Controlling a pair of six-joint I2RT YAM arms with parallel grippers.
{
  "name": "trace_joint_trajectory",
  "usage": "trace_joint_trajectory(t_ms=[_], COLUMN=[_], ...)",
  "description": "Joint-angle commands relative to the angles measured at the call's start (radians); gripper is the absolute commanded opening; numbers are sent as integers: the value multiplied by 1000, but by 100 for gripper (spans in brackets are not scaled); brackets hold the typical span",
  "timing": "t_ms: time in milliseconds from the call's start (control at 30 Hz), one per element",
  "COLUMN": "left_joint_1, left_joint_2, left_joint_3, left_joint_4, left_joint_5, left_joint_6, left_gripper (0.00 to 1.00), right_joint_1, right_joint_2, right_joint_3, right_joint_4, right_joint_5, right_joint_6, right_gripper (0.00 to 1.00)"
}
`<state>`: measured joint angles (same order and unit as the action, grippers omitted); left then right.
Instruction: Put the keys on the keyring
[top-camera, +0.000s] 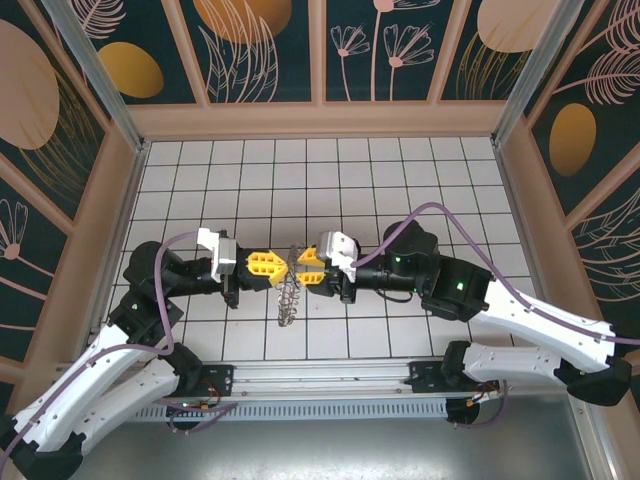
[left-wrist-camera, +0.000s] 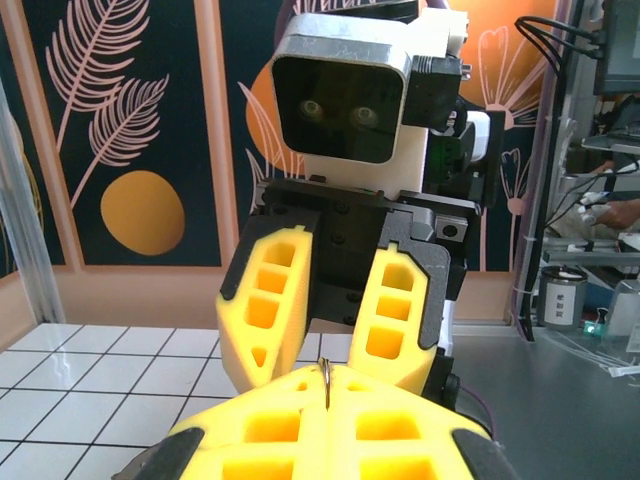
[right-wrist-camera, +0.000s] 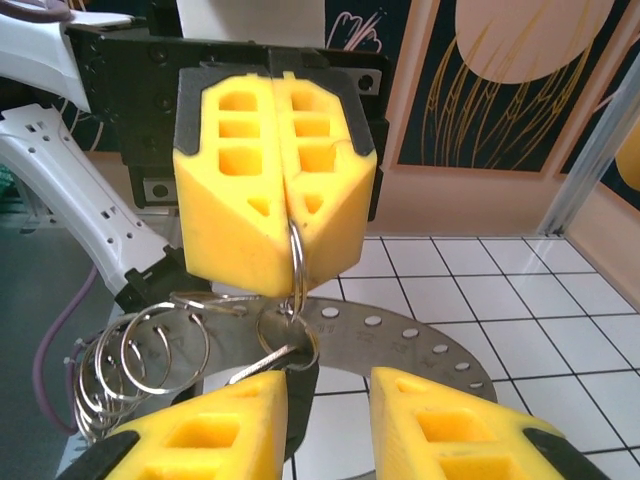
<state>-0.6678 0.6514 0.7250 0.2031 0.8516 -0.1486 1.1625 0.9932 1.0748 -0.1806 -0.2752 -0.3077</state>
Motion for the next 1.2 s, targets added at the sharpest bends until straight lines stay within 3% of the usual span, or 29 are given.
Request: trace_joint_trajectory(t_ms=[0,467,833,1167], left_joint_1=[1,1,1,2], left_joint_2=[-10,-24,-21,-21], left_joint_3=[-2,-6,-9,-16], left_joint_4=[76,71,85,96], left_joint_5=[32,53,66,64], left_joint_6=[-28,-35,-52,-58], left_gripper=[0,0,0,0], right_joint_1=[5,4,4,6], right_joint_2=[4,37,53,68], right_joint_3=[-12,-6,6,0], right_joint_4=[74,97,114,159], right_joint_5=[-43,-63,-94,-170], right_joint_6=[9,6,-5,7], right_gripper=[28,22,6,1])
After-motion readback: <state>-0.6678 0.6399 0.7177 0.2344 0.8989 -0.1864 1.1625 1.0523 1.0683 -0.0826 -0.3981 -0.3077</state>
